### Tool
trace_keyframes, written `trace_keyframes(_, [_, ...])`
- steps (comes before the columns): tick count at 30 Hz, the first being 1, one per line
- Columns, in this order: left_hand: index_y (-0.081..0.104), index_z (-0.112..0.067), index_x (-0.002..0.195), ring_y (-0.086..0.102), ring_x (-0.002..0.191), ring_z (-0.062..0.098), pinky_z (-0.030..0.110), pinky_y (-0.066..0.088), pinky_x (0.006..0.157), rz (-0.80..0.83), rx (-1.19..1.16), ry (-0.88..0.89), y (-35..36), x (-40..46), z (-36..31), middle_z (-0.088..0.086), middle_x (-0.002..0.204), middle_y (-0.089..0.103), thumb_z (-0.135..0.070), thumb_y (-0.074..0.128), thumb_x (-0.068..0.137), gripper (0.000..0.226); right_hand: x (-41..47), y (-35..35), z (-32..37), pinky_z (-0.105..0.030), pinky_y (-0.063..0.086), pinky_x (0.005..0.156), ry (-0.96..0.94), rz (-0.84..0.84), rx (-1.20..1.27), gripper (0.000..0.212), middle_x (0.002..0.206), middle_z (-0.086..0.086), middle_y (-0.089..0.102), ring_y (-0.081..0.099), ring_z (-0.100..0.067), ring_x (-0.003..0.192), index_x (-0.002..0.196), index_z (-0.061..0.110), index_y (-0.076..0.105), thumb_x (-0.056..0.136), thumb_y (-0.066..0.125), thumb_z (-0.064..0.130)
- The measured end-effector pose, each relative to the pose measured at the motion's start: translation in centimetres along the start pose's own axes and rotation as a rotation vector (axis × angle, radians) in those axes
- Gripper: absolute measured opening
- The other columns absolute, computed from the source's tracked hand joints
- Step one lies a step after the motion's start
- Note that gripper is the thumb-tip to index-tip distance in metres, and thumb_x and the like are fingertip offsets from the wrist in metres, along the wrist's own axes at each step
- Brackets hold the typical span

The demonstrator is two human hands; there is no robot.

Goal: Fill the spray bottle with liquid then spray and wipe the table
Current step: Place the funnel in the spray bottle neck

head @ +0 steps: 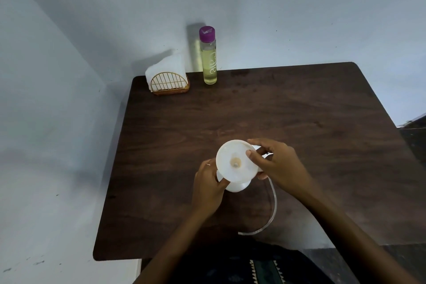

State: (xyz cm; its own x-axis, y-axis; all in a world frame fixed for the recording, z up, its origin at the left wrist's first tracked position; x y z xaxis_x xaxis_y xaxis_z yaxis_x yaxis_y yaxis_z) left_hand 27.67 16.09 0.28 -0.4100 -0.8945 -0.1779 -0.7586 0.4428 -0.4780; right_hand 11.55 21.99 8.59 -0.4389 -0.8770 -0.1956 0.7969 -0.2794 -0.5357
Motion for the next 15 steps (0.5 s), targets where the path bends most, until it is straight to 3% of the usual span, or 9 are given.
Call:
trace_keyframes(3, [0.058, -0.019, 0.125, 0.055, 0.117, 0.017, 0.040, 0.049, 0.100, 0.041, -0.008, 0.003, -0.3, 0.2, 0.2, 0.001, 0.127, 0.060, -0.048, 0.064, 0.071, 0.062, 0.1, -0.1, -0.1, -0.014, 0.052, 0.048, 0.012, 0.006, 0.013, 0.031, 0.102, 0.009, 0.063, 0.062, -0.005, 0.076, 0.119, 0.020, 0.063, 0.091, 0.057, 0.034])
trace_keyframes(6, [0.052, -0.034, 0.123, 0.050, 0.120, 0.012, 0.036, 0.045, 0.103, 0.080, 0.015, 0.040, -0.8, 0.4, 0.2, -0.007, 0.129, 0.057, -0.043, 0.069, 0.072, 0.054, 0.4, -0.4, -0.3, -0.018, 0.052, 0.058, 0.029, -0.014, 0.004, 0.027, 0.097, 0.014, 0.064, 0.062, -0.005, 0.080, 0.110, 0.024, 0.065, 0.094, 0.049, 0.038])
trace_keyframes(10, [0.042, -0.054, 0.113, 0.048, 0.119, 0.006, 0.030, 0.041, 0.104, 0.093, 0.044, 0.075, -1.9, 1.2, 1.0, -0.019, 0.126, 0.049, -0.026, 0.078, 0.077, 0.058, 1.8, -1.2, -1.0, -0.027, 0.055, 0.059, 0.059, -0.040, 0.047, 0.017, 0.082, 0.008, 0.069, 0.065, -0.008, 0.064, 0.089, 0.032, 0.062, 0.097, 0.047, 0.033])
trace_keyframes(13, [0.046, -0.054, 0.120, 0.051, 0.119, 0.006, 0.037, 0.046, 0.101, 0.081, 0.017, 0.069, -2.8, 2.1, 2.5, -0.017, 0.131, 0.051, -0.026, 0.075, 0.077, 0.059, 3.7, -1.6, -2.0, -0.020, 0.052, 0.052, 0.089, -0.054, 0.076, 0.017, 0.080, -0.001, 0.068, 0.065, -0.009, 0.060, 0.092, 0.021, 0.066, 0.097, 0.050, 0.025])
trace_keyframes(15, [0.046, -0.055, 0.120, 0.051, 0.117, 0.003, 0.037, 0.047, 0.100, 0.055, 0.003, 0.044, -3.2, 3.5, 3.2, -0.020, 0.129, 0.051, -0.023, 0.073, 0.081, 0.057, 5.6, -1.8, -2.7, -0.022, 0.051, 0.056, 0.091, -0.065, 0.075, 0.015, 0.078, 0.003, 0.068, 0.065, -0.006, 0.062, 0.097, 0.019, 0.067, 0.096, 0.052, 0.020])
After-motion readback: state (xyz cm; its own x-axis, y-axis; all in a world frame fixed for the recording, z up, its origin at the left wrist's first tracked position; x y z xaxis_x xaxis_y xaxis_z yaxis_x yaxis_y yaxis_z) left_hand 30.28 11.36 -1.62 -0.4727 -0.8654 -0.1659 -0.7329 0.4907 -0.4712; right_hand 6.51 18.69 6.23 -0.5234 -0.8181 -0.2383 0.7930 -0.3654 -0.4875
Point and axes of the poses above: each hand's wrist, its own x-axis towards the middle knuckle, its own y-axis out of the palm, z = x × y, the point moved 1 cm from there along x, towards the middle knuckle
